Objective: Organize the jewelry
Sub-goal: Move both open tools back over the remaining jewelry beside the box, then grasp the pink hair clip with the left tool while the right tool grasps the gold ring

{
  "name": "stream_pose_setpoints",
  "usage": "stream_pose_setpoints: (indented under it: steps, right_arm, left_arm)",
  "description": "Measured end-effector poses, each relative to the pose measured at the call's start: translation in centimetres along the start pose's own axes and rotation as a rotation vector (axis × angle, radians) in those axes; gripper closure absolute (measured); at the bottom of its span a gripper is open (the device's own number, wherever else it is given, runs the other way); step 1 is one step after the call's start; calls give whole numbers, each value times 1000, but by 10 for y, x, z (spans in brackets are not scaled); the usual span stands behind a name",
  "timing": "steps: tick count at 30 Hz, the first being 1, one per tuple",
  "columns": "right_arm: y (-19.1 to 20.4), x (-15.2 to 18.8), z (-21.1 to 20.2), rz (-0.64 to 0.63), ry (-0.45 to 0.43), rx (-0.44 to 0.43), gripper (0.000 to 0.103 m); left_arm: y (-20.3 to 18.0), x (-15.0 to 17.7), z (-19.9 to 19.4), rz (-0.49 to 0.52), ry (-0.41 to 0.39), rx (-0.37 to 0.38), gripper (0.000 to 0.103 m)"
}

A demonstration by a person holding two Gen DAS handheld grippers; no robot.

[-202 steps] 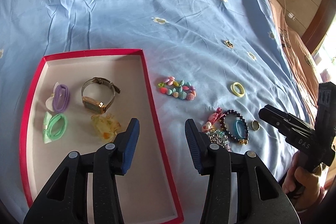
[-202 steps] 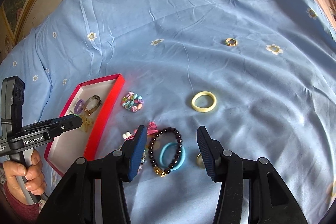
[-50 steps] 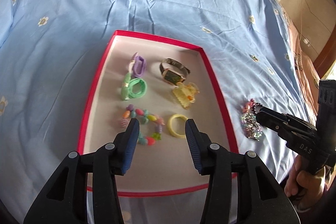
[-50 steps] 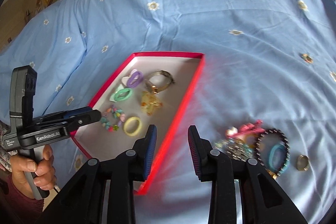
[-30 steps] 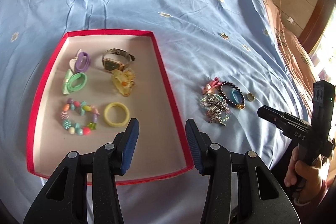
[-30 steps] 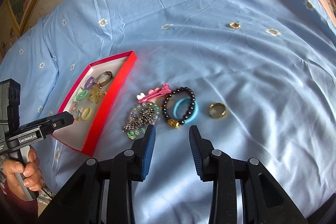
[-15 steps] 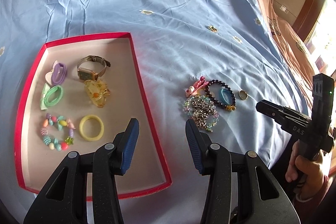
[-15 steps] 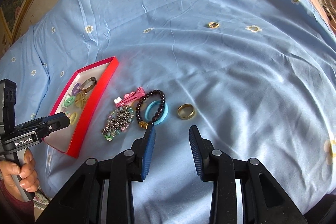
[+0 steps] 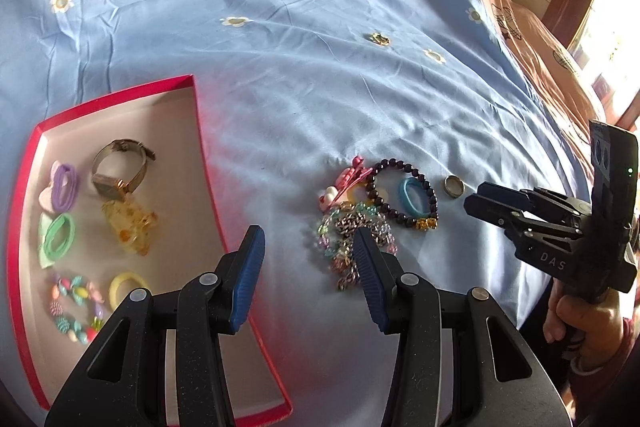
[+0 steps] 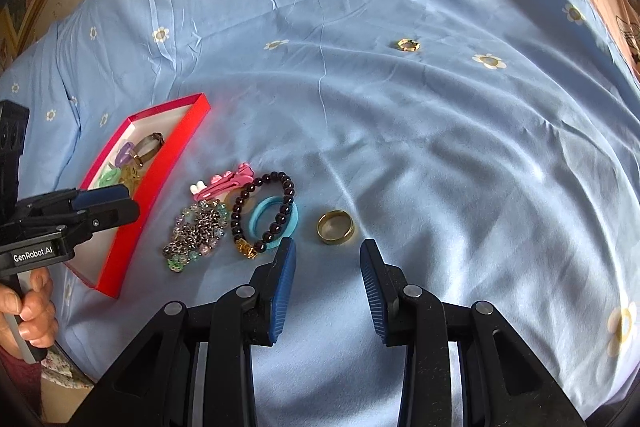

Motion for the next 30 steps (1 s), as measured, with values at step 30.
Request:
stream_pose_setpoints:
  steps: [30]
  right_arm:
    - [-5, -9, 14, -38, -11, 40, 80]
  left_arm:
    - [-20, -26, 48, 89, 40, 45, 94]
Point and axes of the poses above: each gripper's, at about its wrist camera, not at the fingertips, and z roughly the way its jaws point, y to its left, x to its underside, the point moved 5 cm from there along z, roughly the way its jaws point, and after that the axes turned 4 degrees about -x, right-handed, at the moved point
